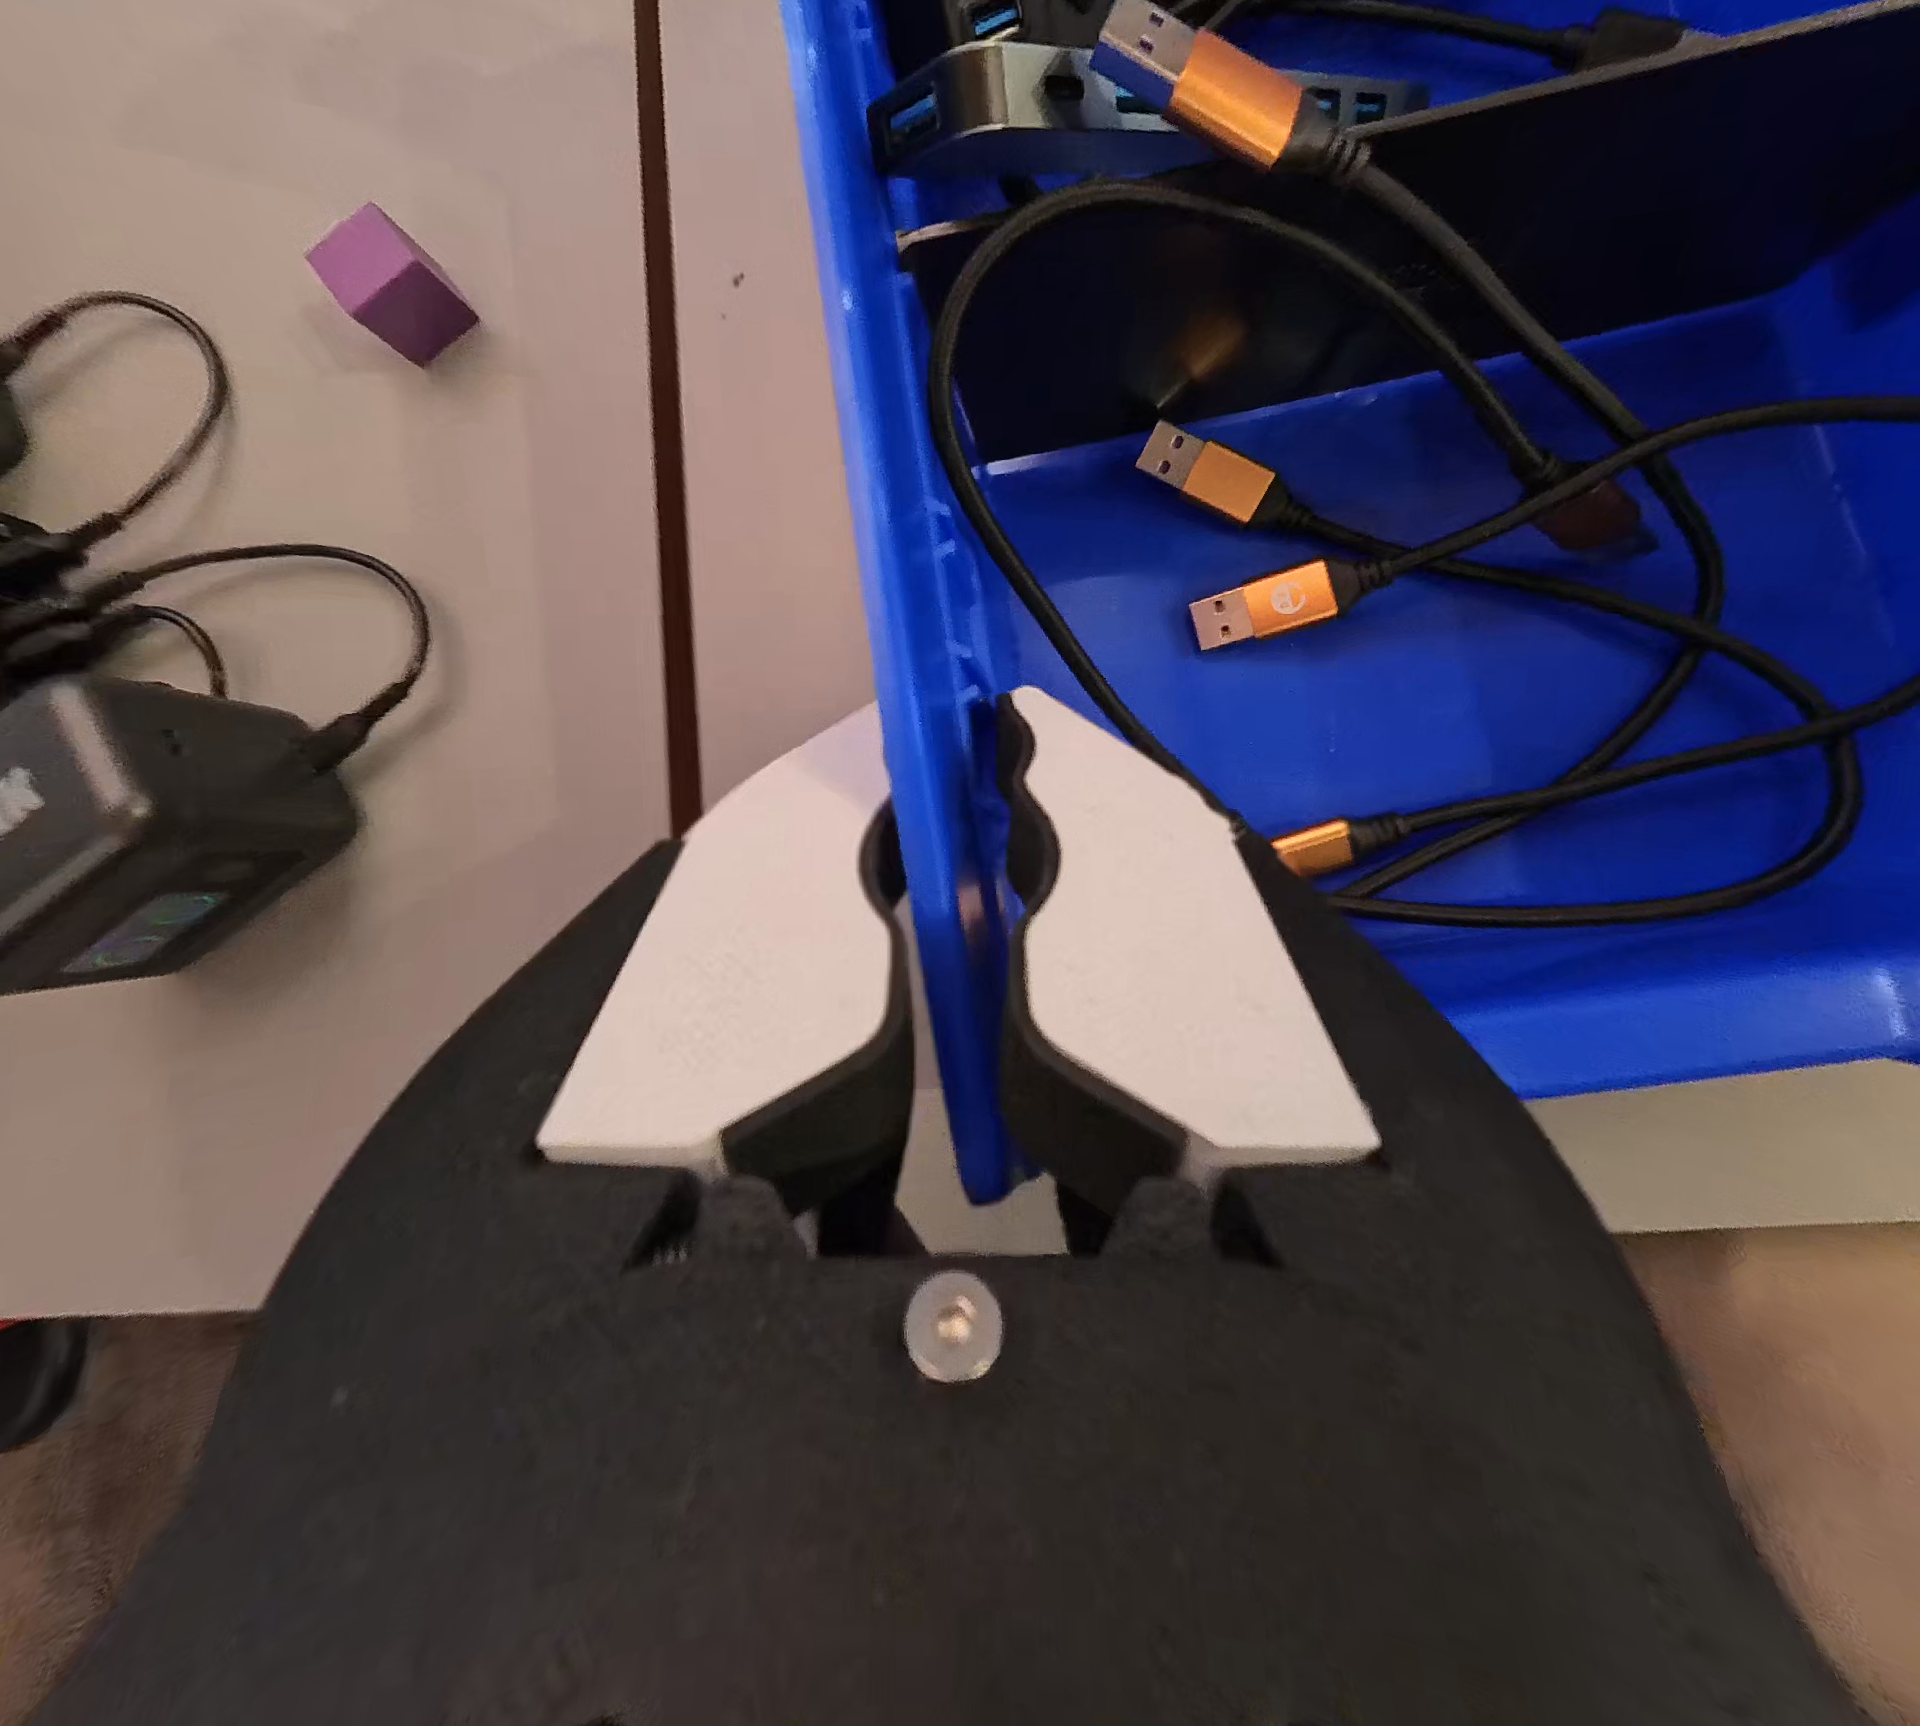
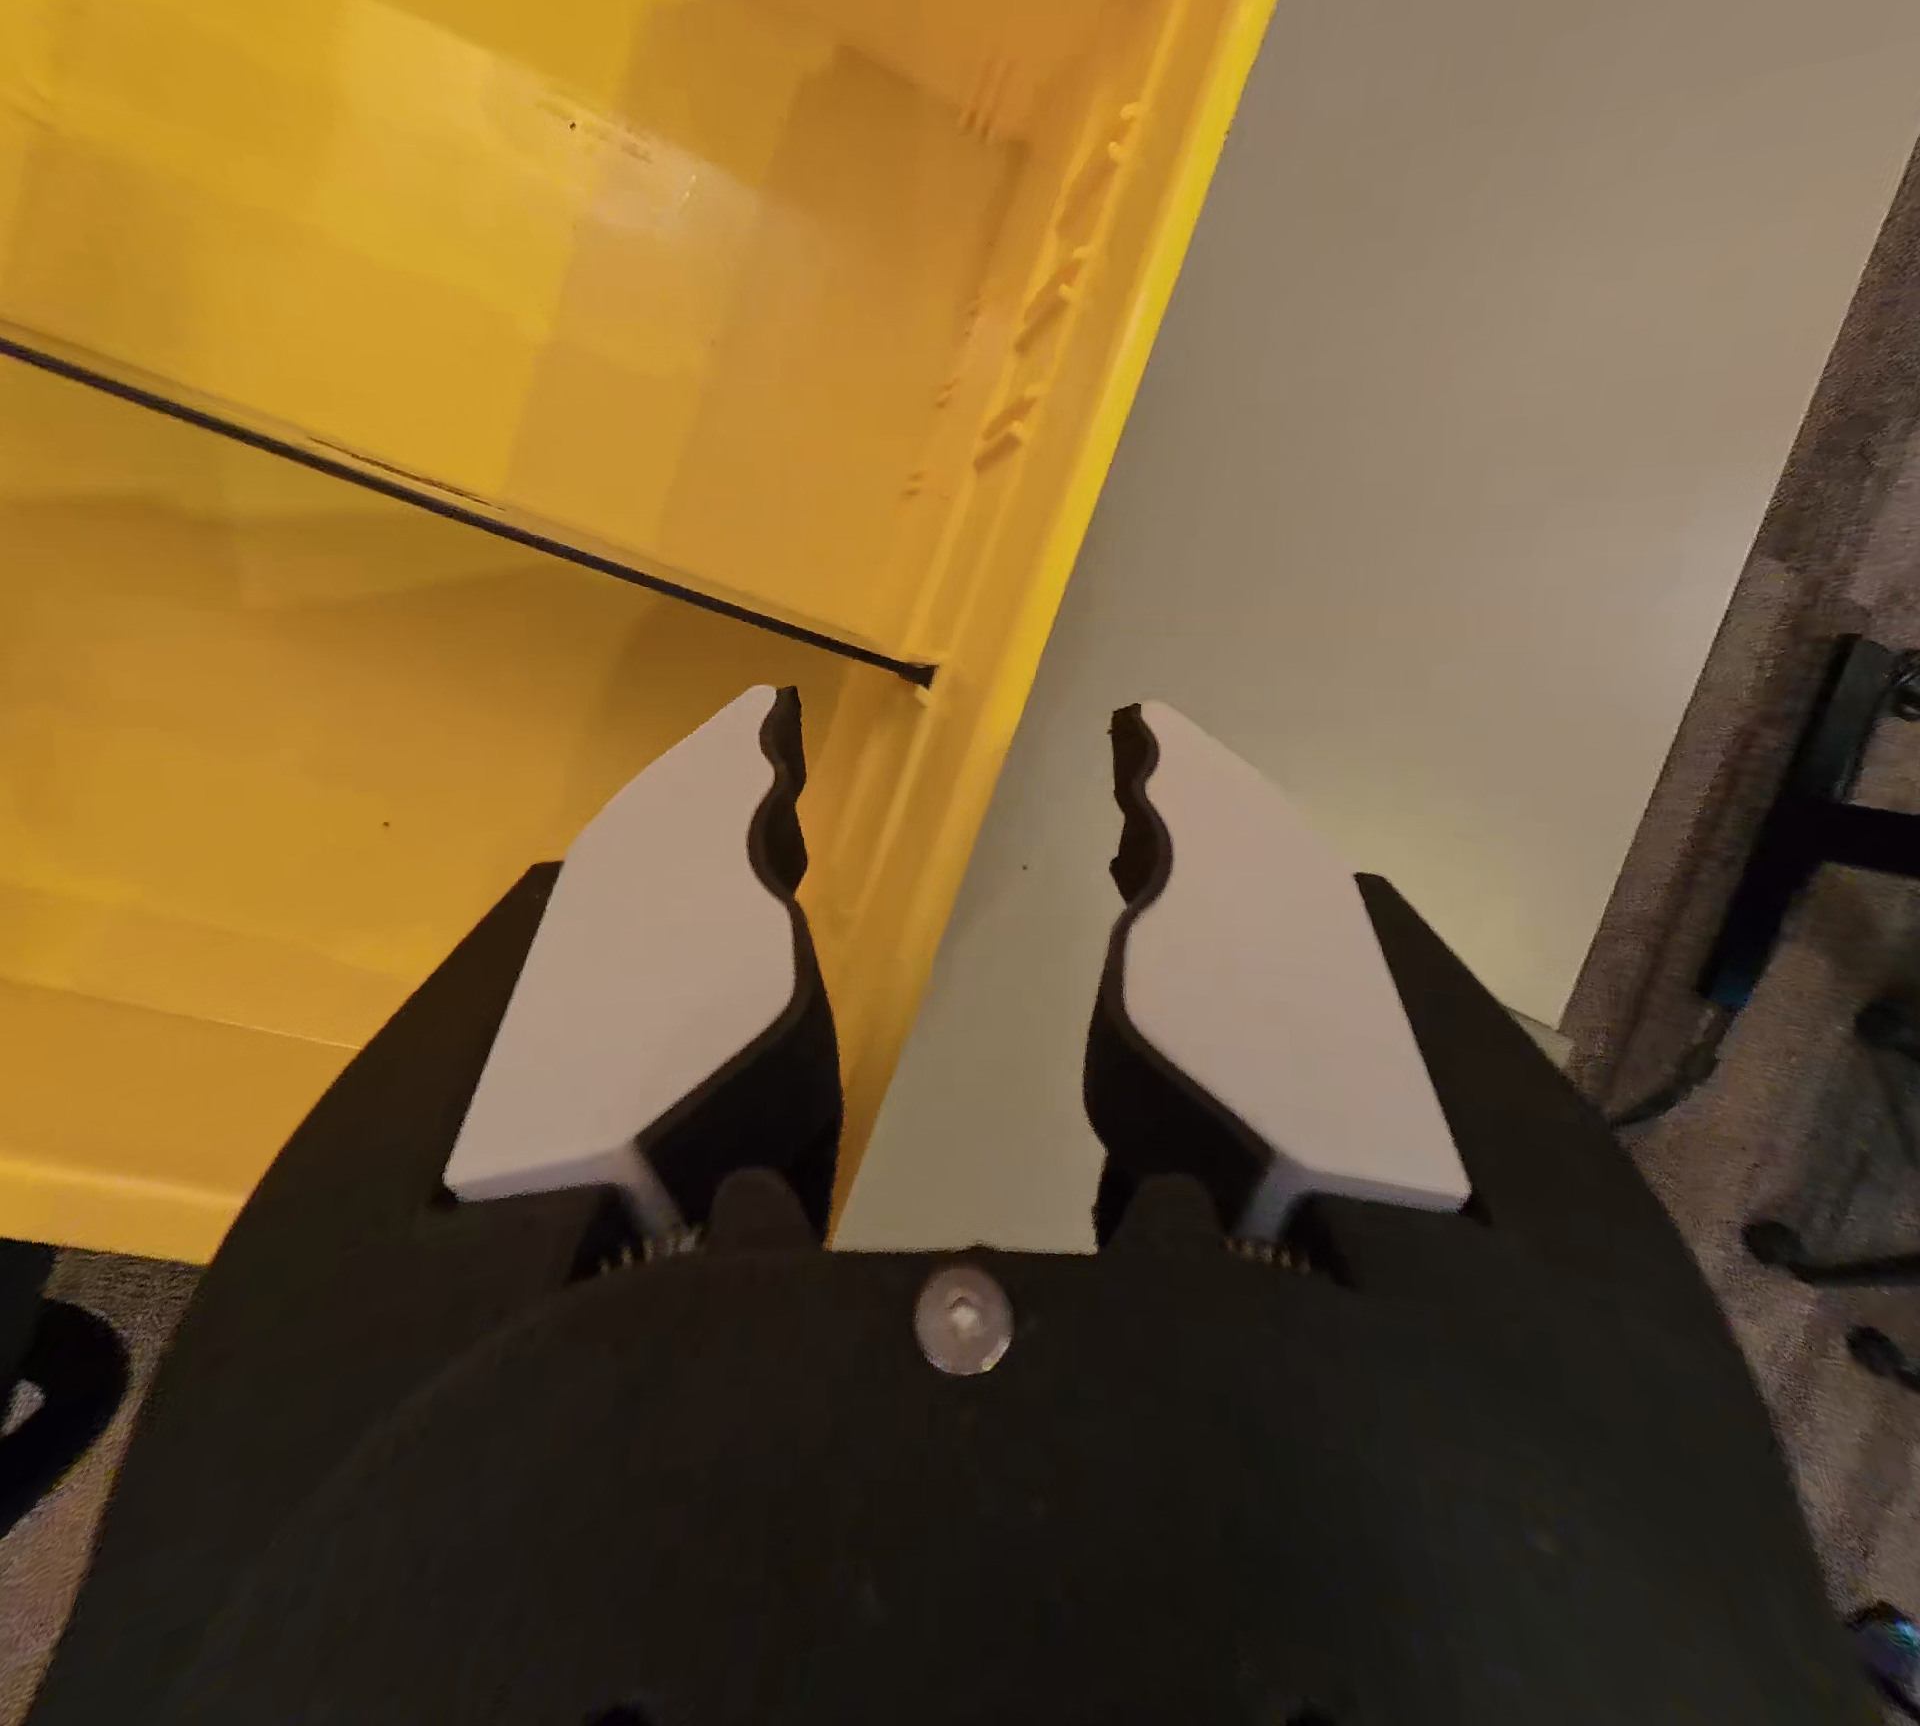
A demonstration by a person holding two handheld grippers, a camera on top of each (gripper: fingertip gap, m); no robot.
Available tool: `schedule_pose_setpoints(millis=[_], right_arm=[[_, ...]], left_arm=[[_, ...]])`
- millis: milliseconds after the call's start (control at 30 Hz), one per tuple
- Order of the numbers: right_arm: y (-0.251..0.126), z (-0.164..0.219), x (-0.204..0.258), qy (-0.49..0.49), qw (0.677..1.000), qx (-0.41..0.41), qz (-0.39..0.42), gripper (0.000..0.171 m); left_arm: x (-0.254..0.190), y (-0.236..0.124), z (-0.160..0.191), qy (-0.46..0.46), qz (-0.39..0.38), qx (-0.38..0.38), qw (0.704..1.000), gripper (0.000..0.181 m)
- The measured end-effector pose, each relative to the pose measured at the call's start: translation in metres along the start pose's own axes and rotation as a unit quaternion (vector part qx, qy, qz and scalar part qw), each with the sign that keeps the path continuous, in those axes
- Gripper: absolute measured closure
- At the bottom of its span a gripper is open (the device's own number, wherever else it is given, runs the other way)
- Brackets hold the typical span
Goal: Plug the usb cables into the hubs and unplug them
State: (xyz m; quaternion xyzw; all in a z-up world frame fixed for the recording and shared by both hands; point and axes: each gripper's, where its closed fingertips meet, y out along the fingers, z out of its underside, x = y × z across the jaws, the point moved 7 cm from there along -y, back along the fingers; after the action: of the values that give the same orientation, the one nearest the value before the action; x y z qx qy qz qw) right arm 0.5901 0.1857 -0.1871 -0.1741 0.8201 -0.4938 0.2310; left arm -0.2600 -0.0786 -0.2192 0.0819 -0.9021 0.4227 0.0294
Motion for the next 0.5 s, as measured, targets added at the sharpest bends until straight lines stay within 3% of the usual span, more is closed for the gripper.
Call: schedule_pose_setpoints(millis=[100, 267, 333, 433, 500], right_arm=[[-0.009, -0.003, -0.001, 0.014, 0.999, -0.027, 0.008, 0.113], [-0.042, -0.019, 0.019, -0.003, 0.996, -0.085, 0.029, 0.116], [-0.054, -0.03, 0.034, -0.02, 0.993, -0.113, 0.03, 0.117], [-0.067, -0.045, 0.06, -0.043, 0.988, -0.145, 0.02, 0.12], [-0.072, -0.053, 0.076, -0.058, 0.985, -0.161, 0.008, 0.121]], left_arm=[[0.003, -0.012, -0.006, 0.008, -0.003, -0.022, 1.0, 0.136], [0.003, -0.048, -0.045, 0.133, -0.072, -0.104, 0.983, 0.136], [-0.003, -0.049, -0.065, 0.234, -0.107, -0.11, 0.96, 0.139], [-0.01, -0.034, -0.09, 0.405, -0.173, -0.07, 0.895, 0.14], [-0.021, -0.02, -0.099, 0.477, -0.137, -0.045, 0.867, 0.139]])
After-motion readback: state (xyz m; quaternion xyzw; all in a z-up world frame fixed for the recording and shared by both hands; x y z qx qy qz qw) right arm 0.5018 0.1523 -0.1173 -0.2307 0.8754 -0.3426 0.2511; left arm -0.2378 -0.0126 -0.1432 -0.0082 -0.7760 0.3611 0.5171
